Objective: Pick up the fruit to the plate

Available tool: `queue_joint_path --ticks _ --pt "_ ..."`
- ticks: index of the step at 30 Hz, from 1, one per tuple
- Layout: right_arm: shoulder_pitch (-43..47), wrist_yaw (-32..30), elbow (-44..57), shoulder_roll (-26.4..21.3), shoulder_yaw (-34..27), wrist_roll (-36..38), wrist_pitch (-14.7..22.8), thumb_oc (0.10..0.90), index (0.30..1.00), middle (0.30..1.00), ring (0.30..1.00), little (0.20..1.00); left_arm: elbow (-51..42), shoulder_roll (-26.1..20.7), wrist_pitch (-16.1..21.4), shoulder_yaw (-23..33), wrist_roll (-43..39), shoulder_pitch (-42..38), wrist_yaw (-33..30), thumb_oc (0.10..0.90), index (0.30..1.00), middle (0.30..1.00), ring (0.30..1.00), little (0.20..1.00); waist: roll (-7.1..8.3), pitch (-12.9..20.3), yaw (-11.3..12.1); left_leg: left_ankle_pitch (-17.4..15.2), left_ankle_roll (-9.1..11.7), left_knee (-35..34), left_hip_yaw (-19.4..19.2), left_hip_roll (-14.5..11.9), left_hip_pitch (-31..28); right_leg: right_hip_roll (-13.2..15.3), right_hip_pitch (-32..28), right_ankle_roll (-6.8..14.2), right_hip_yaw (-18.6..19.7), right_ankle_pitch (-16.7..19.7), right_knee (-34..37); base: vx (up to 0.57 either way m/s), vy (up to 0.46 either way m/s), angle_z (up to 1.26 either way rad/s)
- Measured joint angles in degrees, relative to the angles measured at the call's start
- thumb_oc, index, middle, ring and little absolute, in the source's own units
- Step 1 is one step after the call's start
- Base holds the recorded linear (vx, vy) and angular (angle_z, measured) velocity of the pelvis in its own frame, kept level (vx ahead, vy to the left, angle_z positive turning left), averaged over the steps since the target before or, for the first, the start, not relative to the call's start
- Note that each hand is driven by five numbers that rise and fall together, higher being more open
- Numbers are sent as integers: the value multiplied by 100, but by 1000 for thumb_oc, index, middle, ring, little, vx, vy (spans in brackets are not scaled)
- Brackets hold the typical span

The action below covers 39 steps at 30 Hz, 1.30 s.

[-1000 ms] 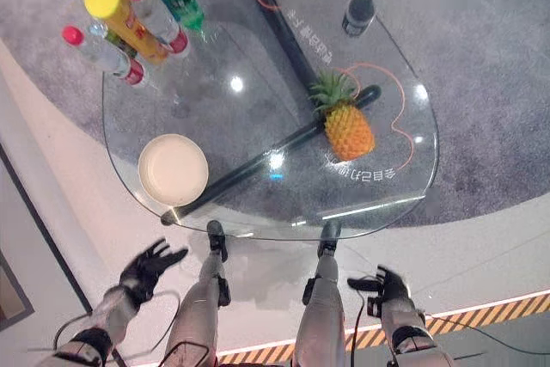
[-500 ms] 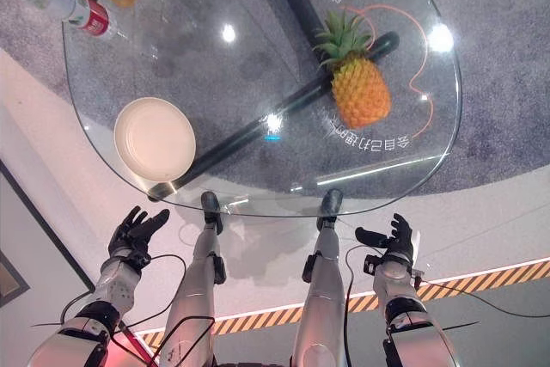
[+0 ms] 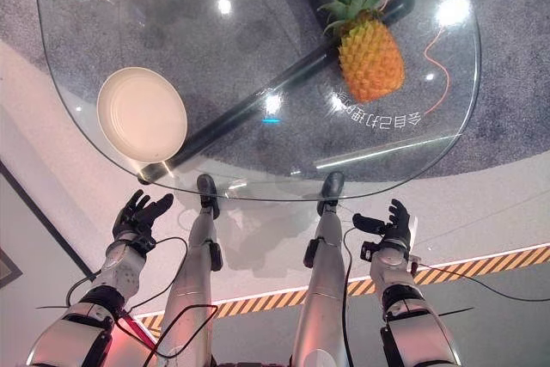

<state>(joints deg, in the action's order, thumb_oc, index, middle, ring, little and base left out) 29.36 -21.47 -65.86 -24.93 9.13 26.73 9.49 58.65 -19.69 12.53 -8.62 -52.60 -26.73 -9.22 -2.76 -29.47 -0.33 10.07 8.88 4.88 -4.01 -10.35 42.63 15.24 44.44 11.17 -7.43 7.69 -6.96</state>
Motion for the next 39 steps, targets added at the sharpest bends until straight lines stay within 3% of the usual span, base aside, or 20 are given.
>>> queue_joint_path --ticks 11,16,22,27,32,35,39 --pt "172 -361 -29 -119 -5 110 -13 800 900 900 900 900 -12 -90 -73 -29 198 -11 -56 800 900 900 900 900 0 0 10 -4 9 20 24 7 60 12 71 -23 -4 -9 -82 2 -6 0" --pt "217 -750 -16 -497 -306 794 28 800 900 900 900 900 -14 -223 -142 -184 255 -11 -53 800 900 900 900 900 3 -1 16 -2 9 46 34 15 55 19 64 -24 -3 -14 -113 7 -36 1" --pt "542 -1657 47 -1093 -605 1227 249 800 900 900 900 900 -16 -238 -217 -238 304 -11 -53 800 900 900 900 900 15 -8 10 -6 3 92 55 15 55 19 51 -30 -5 -13 -146 2 -5 0" --pt "868 -2200 472 -1317 -711 1665 479 800 900 900 900 900 -16 -286 -226 -334 303 -8 -54 800 900 900 900 900 32 -18 19 -7 2 100 61 16 58 21 47 -37 -6 -7 -145 0 0 0" --pt "1089 -2760 1234 -1343 -797 1989 1017 800 900 900 900 900 -71 -329 -248 -426 301 4 -65 800 900 900 900 900 55 -32 36 -9 -2 96 67 43 72 43 51 -34 -12 -11 -132 7 26 1" --pt "1086 -3149 1941 -1352 -787 1914 1296 800 900 900 900 900 -151 -332 -234 -428 299 10 -107 800 900 900 900 900 56 -33 38 -12 -5 92 70 57 83 56 60 -34 -12 -10 -119 6 41 1" --pt "1089 -3728 3091 -1354 -788 1229 1513 800 900 900 900 900 -173 -331 -228 -421 299 31 -114 800 900 900 900 900 56 -34 36 -14 -7 38 69 66 81 58 72 -33 -10 -2 -73 12 54 -1"
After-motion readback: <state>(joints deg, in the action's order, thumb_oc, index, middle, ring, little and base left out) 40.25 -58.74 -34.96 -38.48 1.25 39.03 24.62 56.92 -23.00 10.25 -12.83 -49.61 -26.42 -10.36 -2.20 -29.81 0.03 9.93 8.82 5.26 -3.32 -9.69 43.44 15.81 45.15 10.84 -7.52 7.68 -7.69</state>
